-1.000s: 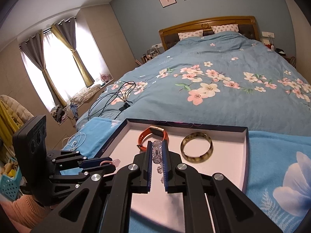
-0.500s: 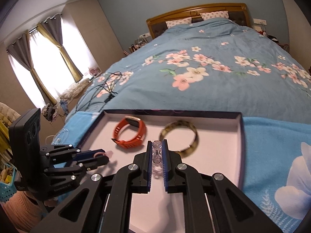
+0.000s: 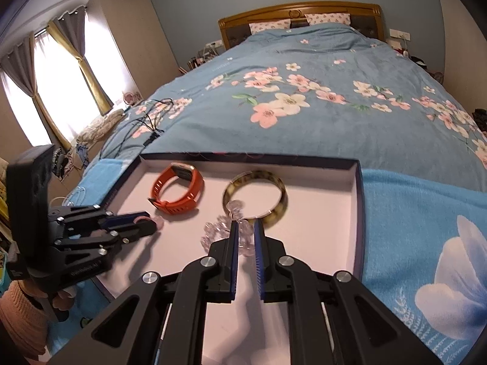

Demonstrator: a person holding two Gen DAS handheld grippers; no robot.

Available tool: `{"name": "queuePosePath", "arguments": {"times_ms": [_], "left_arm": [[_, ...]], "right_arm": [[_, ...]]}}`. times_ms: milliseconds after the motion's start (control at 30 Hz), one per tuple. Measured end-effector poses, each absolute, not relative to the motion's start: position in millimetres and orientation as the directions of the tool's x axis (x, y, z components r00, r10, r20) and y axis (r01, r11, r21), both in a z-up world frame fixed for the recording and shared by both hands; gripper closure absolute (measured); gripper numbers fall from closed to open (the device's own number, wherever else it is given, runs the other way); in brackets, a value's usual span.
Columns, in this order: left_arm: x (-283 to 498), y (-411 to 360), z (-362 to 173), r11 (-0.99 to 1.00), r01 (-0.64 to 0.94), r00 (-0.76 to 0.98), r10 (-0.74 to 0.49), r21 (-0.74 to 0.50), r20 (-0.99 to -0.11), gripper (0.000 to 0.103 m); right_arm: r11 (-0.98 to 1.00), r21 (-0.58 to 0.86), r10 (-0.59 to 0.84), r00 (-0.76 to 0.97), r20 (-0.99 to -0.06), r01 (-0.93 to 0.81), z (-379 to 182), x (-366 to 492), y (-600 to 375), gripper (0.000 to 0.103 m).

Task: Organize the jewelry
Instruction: 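Place the pink hair tie with the left tool while the right tool places the crystal bracelet in the box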

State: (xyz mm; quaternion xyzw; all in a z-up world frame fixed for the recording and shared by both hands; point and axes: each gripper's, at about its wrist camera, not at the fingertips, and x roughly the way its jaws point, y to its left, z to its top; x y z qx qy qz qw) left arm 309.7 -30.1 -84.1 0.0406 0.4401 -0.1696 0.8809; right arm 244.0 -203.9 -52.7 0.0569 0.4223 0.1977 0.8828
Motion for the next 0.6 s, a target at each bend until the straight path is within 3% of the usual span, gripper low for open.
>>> {"name": "queuePosePath", "arguments": {"times_ms": [33,233,300,600], "left_arm": [[309.4,-29.8,-83.1,0.941,0.33,0.56,-0.258,-0.074,-0.787,0.076],[299.1,-24.6,-68.6,0.949,0.311,0.605,-0.241,-0.053,-0.759,0.064],[291.8,-22.5,-60.9,0.95,0.307,0.623,-0.24,-0.049,-0.745,0.062],[238.1,2.4,-21.4,0.956,0.29,0.709,-0.247,-0.046,-0.661,0.056]], "right_arm": [[0.92,0.259,0.385,0.562,-0.732,-0.294,-54.4,243.6,-204.5,0.092],[0.932,0.235,0.355,0.572,-0.739,-0.276,-55.1,238.5,-209.3,0.091],[0.931,0.241,0.36,0.577,-0.733,-0.274,-52.6,234.8,-211.8,0.083],[0.917,0.22,0.389,0.626,-0.676,-0.333,-26.0,193.1,-214.5,0.074]]}}
